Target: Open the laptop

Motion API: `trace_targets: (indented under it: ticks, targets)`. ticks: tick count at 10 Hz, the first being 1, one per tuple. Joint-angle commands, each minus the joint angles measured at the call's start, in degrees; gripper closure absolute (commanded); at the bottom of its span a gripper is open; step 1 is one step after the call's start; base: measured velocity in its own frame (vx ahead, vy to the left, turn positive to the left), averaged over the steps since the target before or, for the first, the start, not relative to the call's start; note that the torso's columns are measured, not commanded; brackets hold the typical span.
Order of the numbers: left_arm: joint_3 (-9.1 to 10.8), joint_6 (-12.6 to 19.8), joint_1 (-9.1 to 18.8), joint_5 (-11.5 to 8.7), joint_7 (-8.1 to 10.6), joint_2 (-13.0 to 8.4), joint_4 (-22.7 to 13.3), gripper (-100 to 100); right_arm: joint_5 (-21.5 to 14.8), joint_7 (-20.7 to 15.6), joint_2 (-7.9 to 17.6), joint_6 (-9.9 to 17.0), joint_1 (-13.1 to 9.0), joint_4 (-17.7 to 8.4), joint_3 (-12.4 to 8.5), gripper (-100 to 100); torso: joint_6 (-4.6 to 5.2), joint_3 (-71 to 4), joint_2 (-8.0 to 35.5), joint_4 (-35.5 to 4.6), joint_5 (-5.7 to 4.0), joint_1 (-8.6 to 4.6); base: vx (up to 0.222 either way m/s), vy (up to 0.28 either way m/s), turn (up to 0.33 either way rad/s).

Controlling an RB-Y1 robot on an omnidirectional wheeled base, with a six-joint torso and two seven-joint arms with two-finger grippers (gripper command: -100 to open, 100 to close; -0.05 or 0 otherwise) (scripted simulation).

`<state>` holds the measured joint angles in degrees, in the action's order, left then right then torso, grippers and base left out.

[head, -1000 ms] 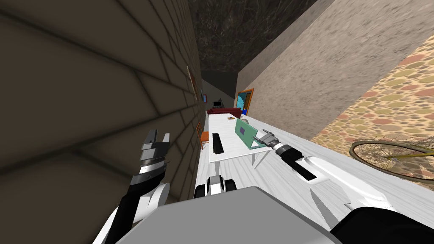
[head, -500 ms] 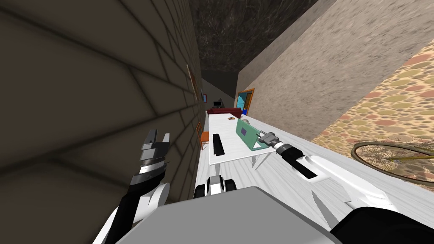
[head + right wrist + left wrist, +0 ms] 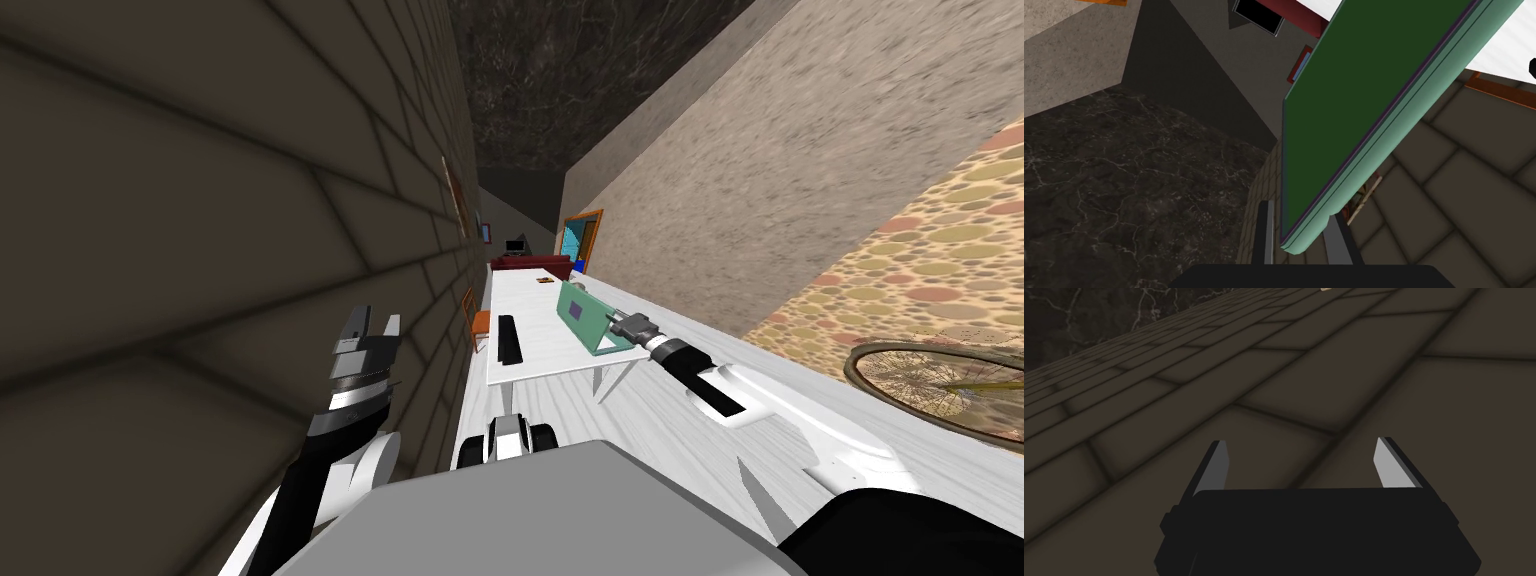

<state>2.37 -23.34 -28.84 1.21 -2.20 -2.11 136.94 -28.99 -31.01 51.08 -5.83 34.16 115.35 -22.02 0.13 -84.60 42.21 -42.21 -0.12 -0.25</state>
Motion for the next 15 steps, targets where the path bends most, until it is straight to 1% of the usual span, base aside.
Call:
trace_targets:
  ticks: [1,2,3,4,6,8,12,13,14,15]
  targets:
    - [0.00,0.00,0.00,0.00,0.00,0.00,0.00,0,2.71,3.19,0.29,0.05,-1.10,-1.85,0.55,100,-0.04,0.00,-0.04,0.04,-0.04,-0.01,-0.032,-0.075,0.037]
    - [0.00,0.00,0.00,0.00,0.00,0.00,0.00,0,3.74,4.35,0.36,-0.08,-1.48,-2.50,0.68,100,0.00,-0.01,-0.06,0.09,-0.11,-0.11,-0.034,-0.074,0.036]
    - [0.00,0.00,0.00,0.00,0.00,0.00,0.00,0,3.09,3.51,0.39,-0.09,-1.43,-1.70,0.54,100,0.03,-0.01,-0.05,0.08,-0.13,-0.16,-0.014,-0.029,0.017]
    - [0.00,0.00,0.00,0.00,0.00,0.00,0.00,0,4.72,5.42,-0.90,-0.77,-2.71,-3.80,1.50,100,-0.01,-0.02,-0.07,0.06,-0.05,0.04,-0.025,-0.048,0.070]
    - [0.00,0.00,0.00,0.00,0.00,0.00,0.00,0,6.20,7.00,-2.22,-1.45,-3.91,-5.94,2.47,100,-0.11,-0.11,-0.20,0.10,-0.12,-0.25,-0.033,-0.099,0.085]
    - [0.00,0.00,0.00,0.00,0.00,0.00,0.00,0,7.67,8.59,-3.54,-2.12,-5.11,-8.09,3.44,100,0.03,-0.10,-0.22,0.18,-0.25,-0.40,-0.031,-0.109,0.047]
    - [0.00,0.00,0.00,0.00,0.00,0.00,0.00,0,10.62,11.76,-6.18,-3.48,-7.51,-12.38,5.37,100,-0.02,-0.09,-0.31,0.43,-0.47,-0.26,-0.025,-0.094,0.044]
    - [0.00,0.00,-0.01,0.00,0.00,0.00,0.00,0,10.38,11.30,-5.55,-4.03,-7.19,-11.54,3.83,100,-0.15,-0.09,-0.31,0.45,-0.46,-0.15,-0.013,-0.042,-0.005]
    - [0.00,0.00,-0.01,0.00,0.00,0.00,0.00,0,11.55,12.52,-7.95,-5.21,-8.79,-14.46,5.00,100,-0.21,-0.14,-0.29,0.26,-0.14,0.17,-0.028,-0.079,0.030]
    - [0.00,0.00,0.00,0.00,0.00,0.00,0.00,0,12.07,13.00,-9.10,-5.81,-9.55,-15.92,5.60,100,-0.30,-0.12,-0.28,0.23,-0.12,0.14,-0.049,-0.127,0.056]
